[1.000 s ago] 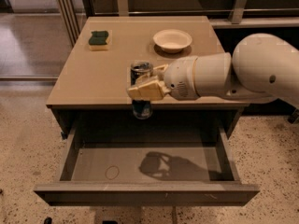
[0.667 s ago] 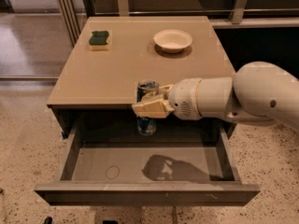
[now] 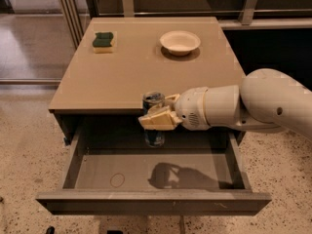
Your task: Place redbull can into top drawer
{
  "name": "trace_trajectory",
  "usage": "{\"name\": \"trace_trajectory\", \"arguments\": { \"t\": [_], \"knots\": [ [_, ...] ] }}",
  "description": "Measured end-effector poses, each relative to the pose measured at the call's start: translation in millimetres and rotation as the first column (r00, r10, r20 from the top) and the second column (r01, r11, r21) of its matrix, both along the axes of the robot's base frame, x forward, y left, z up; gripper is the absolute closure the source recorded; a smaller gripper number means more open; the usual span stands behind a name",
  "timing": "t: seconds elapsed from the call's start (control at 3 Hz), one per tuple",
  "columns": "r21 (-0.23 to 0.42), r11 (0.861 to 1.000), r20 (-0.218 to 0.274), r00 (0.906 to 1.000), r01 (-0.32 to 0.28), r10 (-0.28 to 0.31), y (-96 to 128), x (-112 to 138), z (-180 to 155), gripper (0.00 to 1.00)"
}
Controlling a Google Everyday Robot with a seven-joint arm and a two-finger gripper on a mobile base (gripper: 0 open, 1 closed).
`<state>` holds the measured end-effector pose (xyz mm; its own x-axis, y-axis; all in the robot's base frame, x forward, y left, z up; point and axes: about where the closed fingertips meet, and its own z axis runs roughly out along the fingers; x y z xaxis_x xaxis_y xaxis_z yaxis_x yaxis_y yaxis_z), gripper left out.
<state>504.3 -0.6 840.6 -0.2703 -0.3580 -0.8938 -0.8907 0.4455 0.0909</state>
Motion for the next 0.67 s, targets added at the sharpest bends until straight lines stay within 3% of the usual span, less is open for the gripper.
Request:
{"name": "trace_trajectory", "arguments": {
  "t": [0.33, 0.67],
  "knots": [
    [-0.014, 0.994, 0.032, 0.9937, -0.108, 0.108, -14.8, -1.5, -30.7, 1.0],
    [0.026, 0.966, 0.085, 0.9638, -0.256, 0.253, -32.4, -5.3, -72.9, 1.0]
  ]
}}
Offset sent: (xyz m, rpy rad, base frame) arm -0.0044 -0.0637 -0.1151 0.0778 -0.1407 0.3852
